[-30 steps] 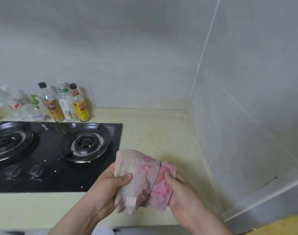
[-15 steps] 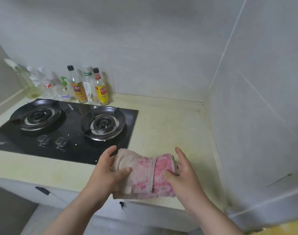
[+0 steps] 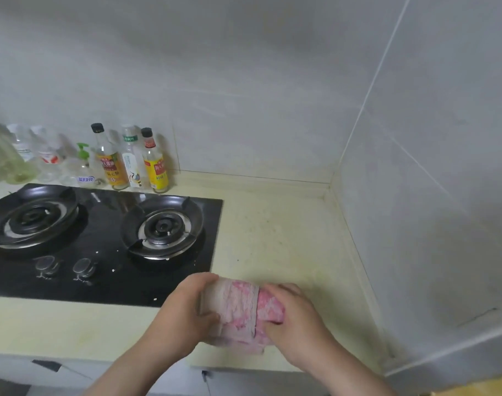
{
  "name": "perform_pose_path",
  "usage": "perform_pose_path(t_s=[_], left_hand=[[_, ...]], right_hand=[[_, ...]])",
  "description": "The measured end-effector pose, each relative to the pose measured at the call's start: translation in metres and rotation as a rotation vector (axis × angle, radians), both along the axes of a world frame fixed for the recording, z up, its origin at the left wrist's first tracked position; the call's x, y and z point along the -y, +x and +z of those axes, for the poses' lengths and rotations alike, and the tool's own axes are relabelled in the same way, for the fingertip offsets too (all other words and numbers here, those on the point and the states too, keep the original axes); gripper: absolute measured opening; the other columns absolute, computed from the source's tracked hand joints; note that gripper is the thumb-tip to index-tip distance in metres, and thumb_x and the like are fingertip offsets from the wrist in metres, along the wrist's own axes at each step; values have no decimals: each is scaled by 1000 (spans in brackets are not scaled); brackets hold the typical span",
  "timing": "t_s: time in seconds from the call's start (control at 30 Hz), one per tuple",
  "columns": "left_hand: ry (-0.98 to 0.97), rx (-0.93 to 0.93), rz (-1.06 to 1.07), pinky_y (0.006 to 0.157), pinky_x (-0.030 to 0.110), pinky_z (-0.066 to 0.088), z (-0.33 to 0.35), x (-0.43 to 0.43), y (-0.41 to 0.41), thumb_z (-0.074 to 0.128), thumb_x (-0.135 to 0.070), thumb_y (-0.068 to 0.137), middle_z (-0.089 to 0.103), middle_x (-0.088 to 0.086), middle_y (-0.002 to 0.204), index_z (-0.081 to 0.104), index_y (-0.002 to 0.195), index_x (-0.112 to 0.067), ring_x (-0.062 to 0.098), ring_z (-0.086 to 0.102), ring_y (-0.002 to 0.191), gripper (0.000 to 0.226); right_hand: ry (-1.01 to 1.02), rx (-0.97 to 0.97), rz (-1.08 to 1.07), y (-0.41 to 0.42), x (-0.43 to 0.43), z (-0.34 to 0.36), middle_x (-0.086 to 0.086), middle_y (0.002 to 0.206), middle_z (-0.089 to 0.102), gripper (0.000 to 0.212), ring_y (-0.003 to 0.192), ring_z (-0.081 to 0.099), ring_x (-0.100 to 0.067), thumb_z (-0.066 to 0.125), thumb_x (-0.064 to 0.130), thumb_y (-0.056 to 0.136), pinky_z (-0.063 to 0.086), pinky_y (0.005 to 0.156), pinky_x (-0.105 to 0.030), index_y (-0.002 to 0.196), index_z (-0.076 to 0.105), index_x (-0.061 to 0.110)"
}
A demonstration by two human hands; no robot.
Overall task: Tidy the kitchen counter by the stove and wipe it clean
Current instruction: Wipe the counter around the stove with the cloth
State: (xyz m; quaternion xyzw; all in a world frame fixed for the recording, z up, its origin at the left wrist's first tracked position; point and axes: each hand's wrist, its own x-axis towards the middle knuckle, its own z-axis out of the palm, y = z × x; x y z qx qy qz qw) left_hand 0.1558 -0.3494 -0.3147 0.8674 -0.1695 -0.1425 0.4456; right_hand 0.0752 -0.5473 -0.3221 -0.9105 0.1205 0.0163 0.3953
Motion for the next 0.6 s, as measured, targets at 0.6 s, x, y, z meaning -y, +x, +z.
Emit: perform_pose_path(t_s=[0.6], left_hand=[[-263, -512, -170, 50, 25, 37, -28, 13, 53, 69, -15, 65, 60, 8, 64, 66, 78, -14, 22, 53, 48, 14]], right_hand=[[359, -96, -454, 4, 2, -21, 3, 67, 58, 24, 64, 51, -7, 58, 21, 61, 40, 61, -27, 80, 65, 7]])
